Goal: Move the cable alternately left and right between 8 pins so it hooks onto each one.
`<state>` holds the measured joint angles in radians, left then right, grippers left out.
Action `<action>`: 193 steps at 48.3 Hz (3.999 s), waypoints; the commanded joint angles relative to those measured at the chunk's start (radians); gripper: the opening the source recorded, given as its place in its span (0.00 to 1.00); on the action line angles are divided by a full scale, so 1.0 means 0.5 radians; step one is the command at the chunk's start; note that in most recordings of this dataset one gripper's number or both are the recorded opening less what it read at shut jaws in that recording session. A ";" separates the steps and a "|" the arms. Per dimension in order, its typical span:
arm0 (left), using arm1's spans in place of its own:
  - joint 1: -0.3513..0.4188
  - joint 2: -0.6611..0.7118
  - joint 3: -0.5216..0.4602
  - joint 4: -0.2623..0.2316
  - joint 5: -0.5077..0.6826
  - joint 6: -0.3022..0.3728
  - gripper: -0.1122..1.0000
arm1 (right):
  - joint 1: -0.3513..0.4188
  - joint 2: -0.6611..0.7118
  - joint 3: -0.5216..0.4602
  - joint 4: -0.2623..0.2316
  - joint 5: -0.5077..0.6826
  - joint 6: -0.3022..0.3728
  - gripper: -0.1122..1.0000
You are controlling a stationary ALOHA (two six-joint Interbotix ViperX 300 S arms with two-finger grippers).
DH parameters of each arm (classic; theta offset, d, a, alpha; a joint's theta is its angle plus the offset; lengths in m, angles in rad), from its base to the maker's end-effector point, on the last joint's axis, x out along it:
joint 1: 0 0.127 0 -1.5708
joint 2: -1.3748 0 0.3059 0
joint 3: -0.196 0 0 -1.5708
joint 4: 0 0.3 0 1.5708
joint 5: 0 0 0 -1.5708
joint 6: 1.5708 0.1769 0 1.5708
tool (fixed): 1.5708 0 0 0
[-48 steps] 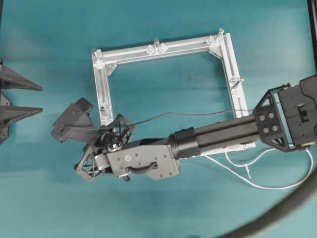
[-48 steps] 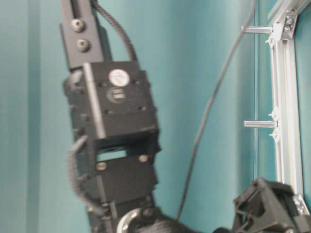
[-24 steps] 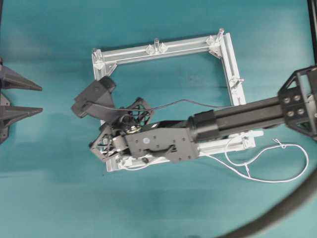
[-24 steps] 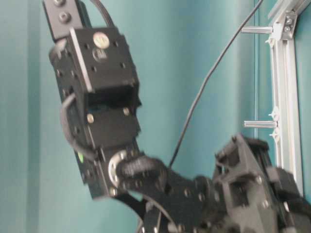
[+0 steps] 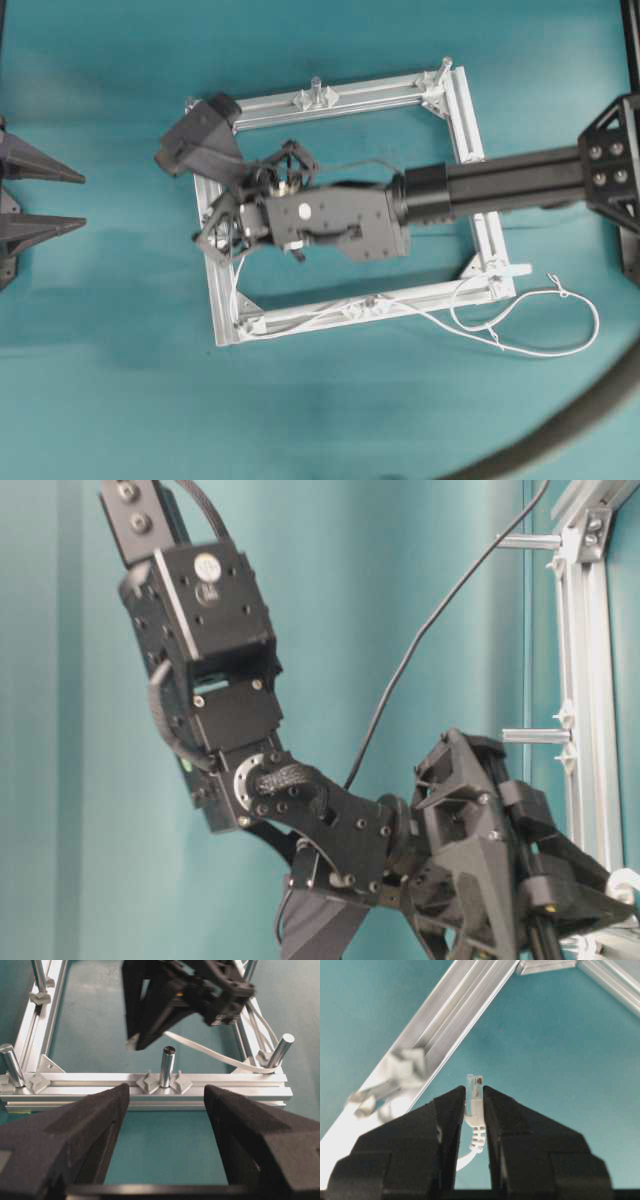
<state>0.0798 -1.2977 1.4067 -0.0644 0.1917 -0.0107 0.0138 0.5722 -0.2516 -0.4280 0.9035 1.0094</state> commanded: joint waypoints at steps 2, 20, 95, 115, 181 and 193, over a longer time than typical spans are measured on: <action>-0.003 0.015 -0.021 0.009 -0.009 -0.015 0.73 | -0.067 -0.104 -0.031 0.043 -0.043 -0.086 0.23; -0.003 0.012 -0.021 0.009 -0.009 -0.018 0.73 | -0.202 0.071 -0.347 0.249 0.006 -0.583 0.23; -0.003 0.015 -0.021 0.009 -0.009 -0.018 0.73 | -0.417 0.466 -0.862 -0.399 -0.457 -0.653 0.23; -0.006 0.015 -0.021 0.009 -0.009 -0.018 0.73 | -0.411 0.436 -0.788 -0.819 -0.285 -0.046 0.23; -0.003 0.015 -0.021 0.009 -0.009 -0.018 0.73 | -0.083 -0.190 0.261 -1.301 -0.104 0.985 0.23; -0.006 0.015 -0.021 0.009 -0.009 -0.018 0.73 | -0.064 -0.301 0.380 -1.307 -0.518 0.966 0.23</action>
<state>0.0798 -1.2993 1.4067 -0.0644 0.1917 -0.0107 -0.0291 0.4893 -0.0614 -1.0723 0.7225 1.4956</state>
